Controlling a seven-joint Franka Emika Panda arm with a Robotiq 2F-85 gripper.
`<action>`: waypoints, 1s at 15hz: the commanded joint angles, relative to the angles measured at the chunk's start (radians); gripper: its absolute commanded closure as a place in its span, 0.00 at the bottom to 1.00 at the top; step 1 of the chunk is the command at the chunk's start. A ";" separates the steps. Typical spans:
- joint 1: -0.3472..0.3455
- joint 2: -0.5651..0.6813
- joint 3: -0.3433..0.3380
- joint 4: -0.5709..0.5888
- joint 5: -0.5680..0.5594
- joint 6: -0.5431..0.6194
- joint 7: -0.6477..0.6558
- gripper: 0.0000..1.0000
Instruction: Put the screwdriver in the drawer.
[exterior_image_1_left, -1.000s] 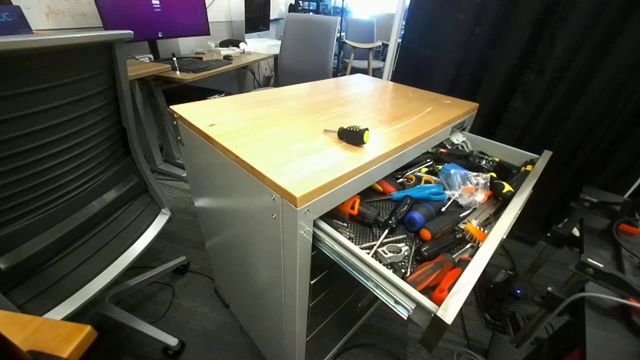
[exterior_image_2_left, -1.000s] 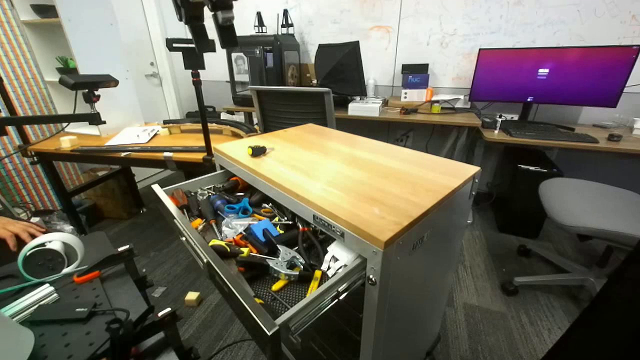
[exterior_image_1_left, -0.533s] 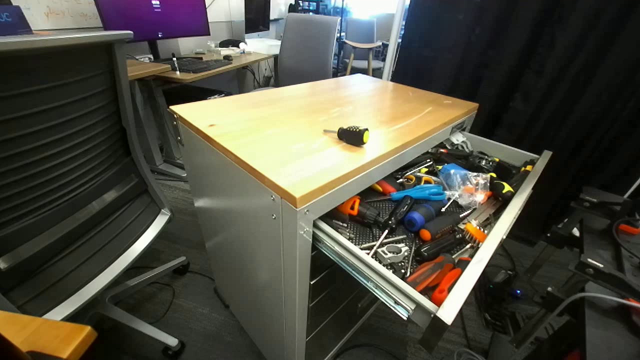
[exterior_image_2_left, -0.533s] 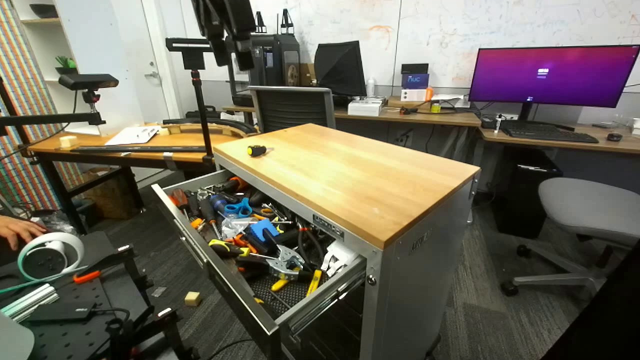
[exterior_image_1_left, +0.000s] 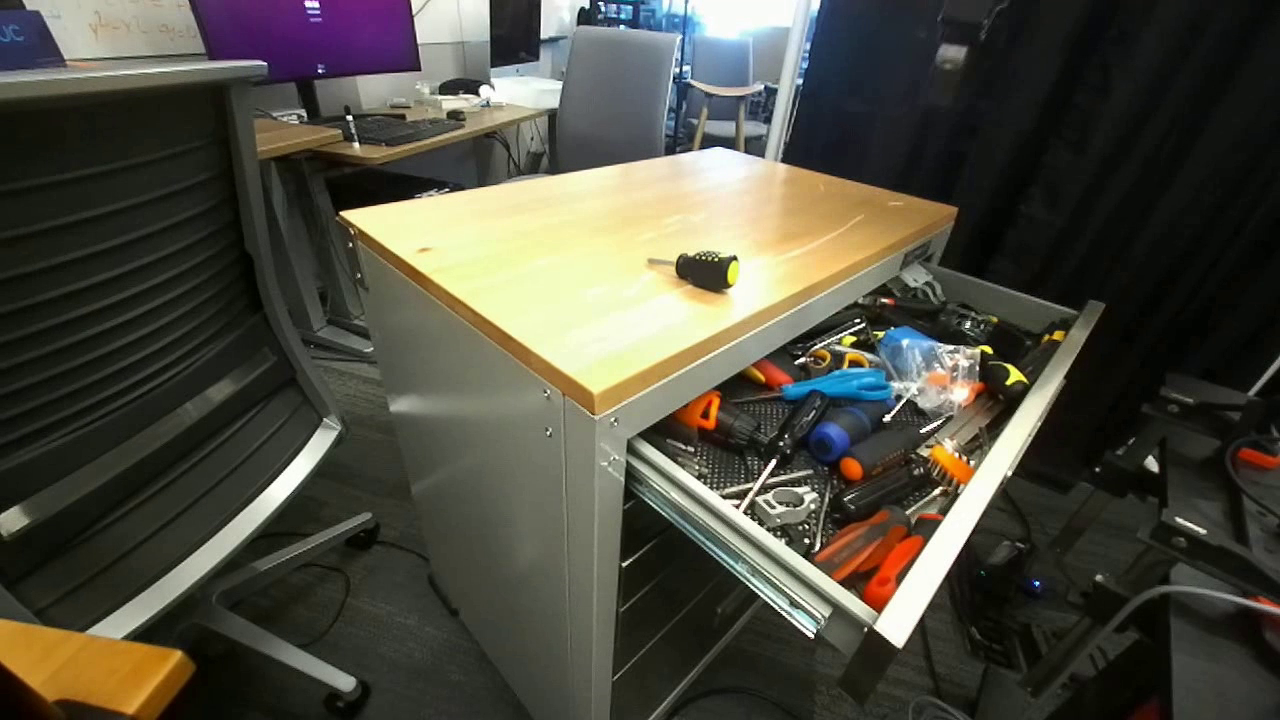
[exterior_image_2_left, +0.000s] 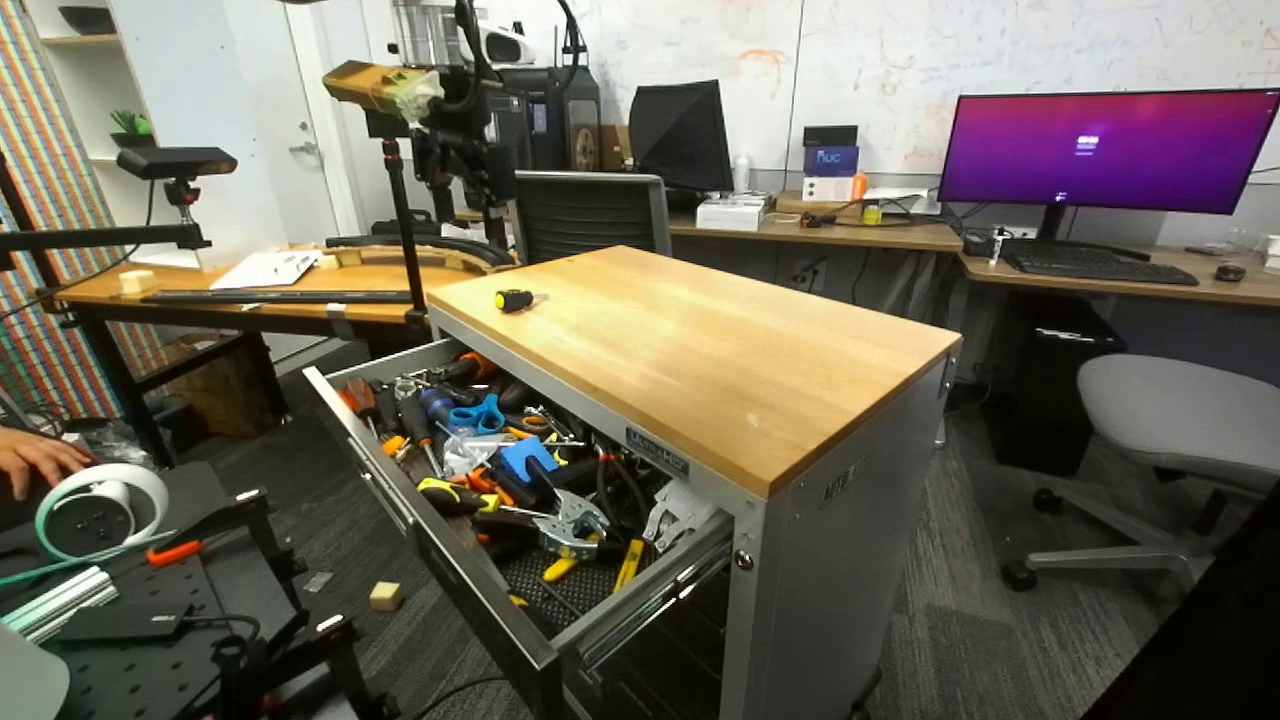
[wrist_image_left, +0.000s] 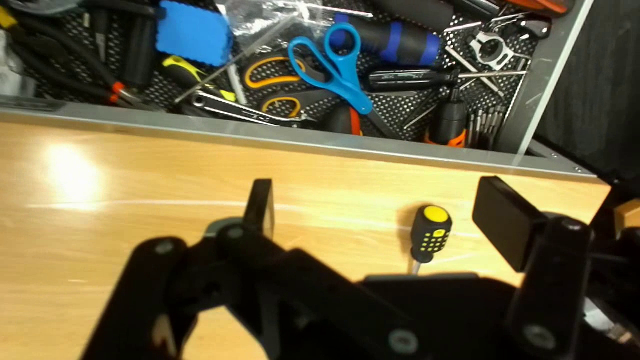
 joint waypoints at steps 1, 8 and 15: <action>0.041 0.225 0.076 0.155 -0.029 0.068 0.051 0.00; 0.158 0.490 0.078 0.322 -0.281 0.264 0.328 0.00; 0.283 0.576 -0.081 0.393 -0.546 0.325 0.654 0.00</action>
